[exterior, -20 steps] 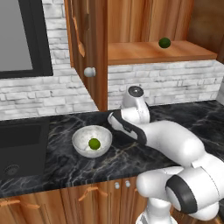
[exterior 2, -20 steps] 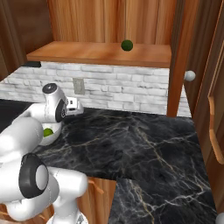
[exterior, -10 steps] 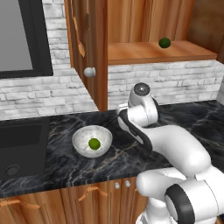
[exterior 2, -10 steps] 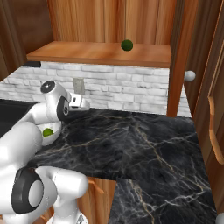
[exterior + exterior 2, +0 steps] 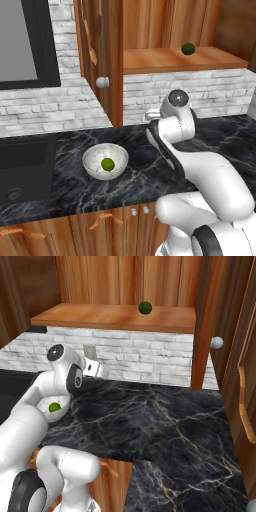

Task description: Pick the limes from the cabinet and place them in one bowl. Pick the onion from the sink and place it in the other bowl.

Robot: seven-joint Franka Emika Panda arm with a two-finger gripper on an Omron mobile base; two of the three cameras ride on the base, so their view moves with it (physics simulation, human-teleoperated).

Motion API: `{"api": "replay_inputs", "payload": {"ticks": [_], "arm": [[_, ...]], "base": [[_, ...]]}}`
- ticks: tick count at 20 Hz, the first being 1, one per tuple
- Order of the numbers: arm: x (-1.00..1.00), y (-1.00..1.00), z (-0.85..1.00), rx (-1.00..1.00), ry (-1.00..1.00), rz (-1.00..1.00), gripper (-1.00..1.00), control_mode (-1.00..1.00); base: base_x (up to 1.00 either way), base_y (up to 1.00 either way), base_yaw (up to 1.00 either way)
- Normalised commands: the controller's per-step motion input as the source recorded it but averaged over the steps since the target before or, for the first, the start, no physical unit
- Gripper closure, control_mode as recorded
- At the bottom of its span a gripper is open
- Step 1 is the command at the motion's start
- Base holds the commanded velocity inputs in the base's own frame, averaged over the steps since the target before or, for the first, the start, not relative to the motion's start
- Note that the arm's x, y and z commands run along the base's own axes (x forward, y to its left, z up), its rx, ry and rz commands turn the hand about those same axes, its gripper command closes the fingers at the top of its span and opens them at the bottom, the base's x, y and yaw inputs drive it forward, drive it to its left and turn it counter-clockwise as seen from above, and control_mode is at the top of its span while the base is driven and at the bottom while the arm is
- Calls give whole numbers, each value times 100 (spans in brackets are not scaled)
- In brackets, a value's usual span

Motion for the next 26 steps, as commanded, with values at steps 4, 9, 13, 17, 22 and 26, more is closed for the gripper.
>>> {"api": "replay_inputs", "payload": {"ticks": [4, 9, 13, 17, 22, 26], "arm": [[-34, -36, 58, 11, -4, -15, -100, -100], [-34, -35, 59, 8, -11, -14, -100, -100], [-21, -29, 65, 4, -12, -10, -100, -100], [0, -26, 73, 0, -17, -2, -100, -100], [7, -25, 70, -2, -12, -3, -100, -100], [27, -25, 59, -8, -4, -4, -100, -100]], "base": [[0, 0, 0], [0, 0, 0], [0, 0, 0], [0, 0, 0], [0, 0, 0], [0, 0, 0]]}}
